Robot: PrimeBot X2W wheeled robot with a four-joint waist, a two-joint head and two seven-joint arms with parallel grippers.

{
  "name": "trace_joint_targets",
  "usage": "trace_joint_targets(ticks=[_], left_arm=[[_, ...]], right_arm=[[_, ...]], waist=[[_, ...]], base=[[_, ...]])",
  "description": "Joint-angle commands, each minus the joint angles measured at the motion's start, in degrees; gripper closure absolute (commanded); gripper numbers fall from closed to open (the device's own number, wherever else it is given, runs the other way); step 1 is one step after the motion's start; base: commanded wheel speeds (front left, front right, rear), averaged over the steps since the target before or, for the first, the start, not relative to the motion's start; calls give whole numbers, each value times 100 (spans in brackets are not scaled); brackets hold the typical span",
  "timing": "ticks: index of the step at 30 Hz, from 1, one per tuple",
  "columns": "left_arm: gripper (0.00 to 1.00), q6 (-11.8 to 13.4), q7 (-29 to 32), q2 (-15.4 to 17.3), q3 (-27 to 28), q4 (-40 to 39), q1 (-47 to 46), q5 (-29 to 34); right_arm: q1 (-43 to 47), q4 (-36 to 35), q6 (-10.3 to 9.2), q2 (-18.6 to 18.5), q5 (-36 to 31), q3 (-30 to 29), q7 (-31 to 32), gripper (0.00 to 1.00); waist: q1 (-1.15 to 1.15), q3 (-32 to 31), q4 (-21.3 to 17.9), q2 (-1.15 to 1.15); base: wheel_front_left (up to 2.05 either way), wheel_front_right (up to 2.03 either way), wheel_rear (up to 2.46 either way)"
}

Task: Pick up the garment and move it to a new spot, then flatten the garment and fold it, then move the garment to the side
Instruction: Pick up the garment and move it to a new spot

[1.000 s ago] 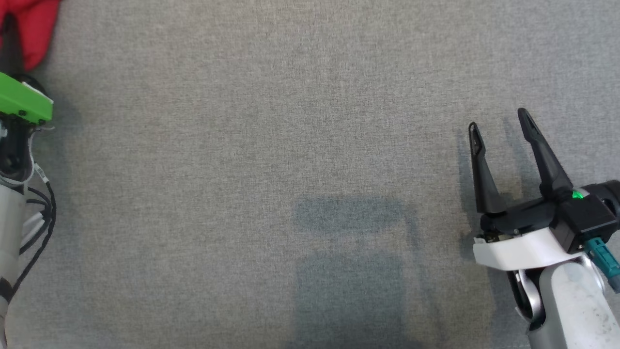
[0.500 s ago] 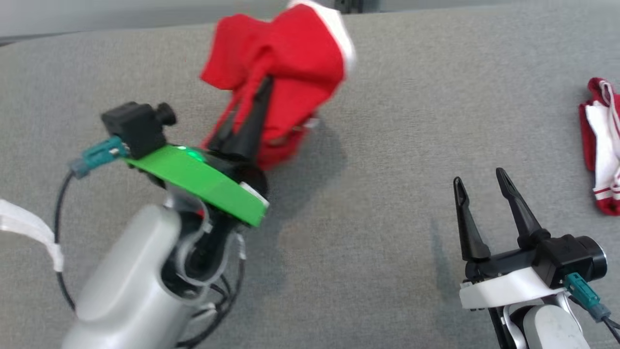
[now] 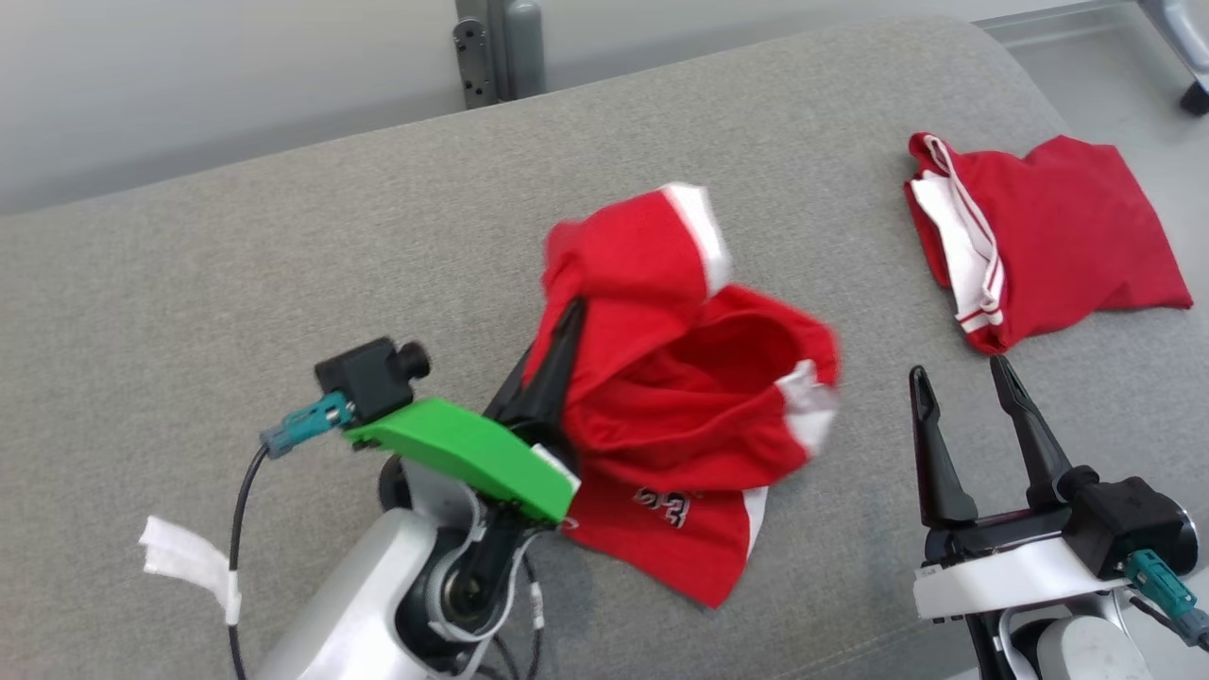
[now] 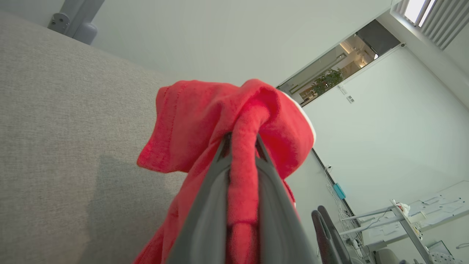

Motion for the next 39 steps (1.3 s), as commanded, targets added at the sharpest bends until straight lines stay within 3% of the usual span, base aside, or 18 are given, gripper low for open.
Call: trace_joint_targets(ticks=[1, 9, 11, 12, 16, 19, 26, 33, 39], left_arm=[[100, -93, -93, 113, 93, 388, 163, -72], [100, -584, -559, 65, 510, 2468, 208, -323], [50, -671, -627, 29, 461, 2758, 161, -232], [0, -698, -685, 19, 420, 2875, 126, -150], [0, -739, -955, -29, 364, 3067, 140, 212], [0, -583, -1079, 140, 496, 2833, 368, 873], [0, -224, -1081, 329, 1672, 1157, 1795, 2677], [0, -525, -1078, 192, 2736, 343, 3245, 3819], [0, -1098, -1075, -124, 3312, 288, 3871, 4639]], right_arm=[[54, 7, -2, 3, 35, -10, -16, 0], [89, 87, -2, 0, 4, -63, -16, 0], [118, 114, -2, 1, -28, -55, -16, 0], [126, 123, -2, 1, -48, -62, -16, 0], [211, 159, -2, 0, -151, -116, -16, 0], [312, 183, -2, -2, -278, -188, -16, 0], [576, 180, -2, -106, -527, -501, -16, 0], [757, 314, -2, -143, -553, -790, -17, 0], [928, 617, -2, -88, -579, -879, -16, 0]], waist=[[0, 1, -314, 0], [0, -68, -105, 0], [0, -143, -20, 0], [0, -187, 30, 0], [0, -460, 253, 0], [0, -753, 429, 0], [0, -1088, 863, 0], [0, -1264, 1205, 0], [0, -1412, 1412, 0]], base=[[0, 0, 0], [0, 0, 0], [0, 0, 0], [0, 0, 0], [0, 0, 0], [0, 0, 0], [0, 0, 0], [0, 0, 0], [0, 0, 0]])
